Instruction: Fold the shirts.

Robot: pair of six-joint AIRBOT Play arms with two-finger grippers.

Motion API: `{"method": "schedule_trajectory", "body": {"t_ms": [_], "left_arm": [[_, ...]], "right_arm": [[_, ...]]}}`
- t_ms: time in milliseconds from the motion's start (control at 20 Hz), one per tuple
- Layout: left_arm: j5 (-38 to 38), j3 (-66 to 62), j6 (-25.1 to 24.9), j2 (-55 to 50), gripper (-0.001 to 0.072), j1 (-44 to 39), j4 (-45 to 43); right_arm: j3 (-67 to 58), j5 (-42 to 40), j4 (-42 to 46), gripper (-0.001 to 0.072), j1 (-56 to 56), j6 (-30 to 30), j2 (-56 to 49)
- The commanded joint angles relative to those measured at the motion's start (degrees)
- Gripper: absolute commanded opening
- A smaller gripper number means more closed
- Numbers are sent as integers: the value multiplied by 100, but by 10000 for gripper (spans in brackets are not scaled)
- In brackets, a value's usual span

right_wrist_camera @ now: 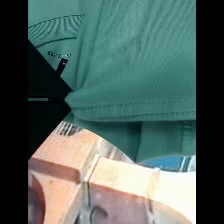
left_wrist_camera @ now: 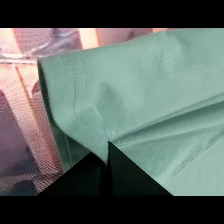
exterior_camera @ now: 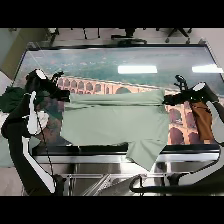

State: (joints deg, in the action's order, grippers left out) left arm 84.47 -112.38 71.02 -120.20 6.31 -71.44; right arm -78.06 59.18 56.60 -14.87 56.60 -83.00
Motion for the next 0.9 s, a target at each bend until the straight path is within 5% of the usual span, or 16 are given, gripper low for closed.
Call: {"method": "schedule_trajectory", "body": {"t_ms": [0, 50, 100, 150, 200, 500, 750, 850], "left_arm": [[-63, -9, 59, -46, 13, -9, -85], [-31, -9, 70, -46, 13, -9, -83], [57, -13, 155, -35, 153, -9, -52], [179, -20, 229, 11, 470, -7, -57], [382, -59, 450, 81, 616, -7, -55], [887, 946, 723, 1569, 589, 369, -46], [61, 4500, 33, 3198, 589, 848, 457], [-715, 5523, -269, 3501, 589, 975, 614]], "right_arm": [[24, -68, -57, 16, 9, 4, -24], [24, -59, -190, 18, 9, 2, -20], [15, -22, -308, 52, 9, -2, 11], [-37, 52, -363, 266, 9, 2, 87], [-129, 173, -363, 375, 7, 4, 210], [-153, 1228, 678, 374, -466, 850, 1860], [1478, 1694, 776, 363, -1587, 1578, 3136], [2258, 1749, 767, 417, -1860, 1648, 3438]]}}
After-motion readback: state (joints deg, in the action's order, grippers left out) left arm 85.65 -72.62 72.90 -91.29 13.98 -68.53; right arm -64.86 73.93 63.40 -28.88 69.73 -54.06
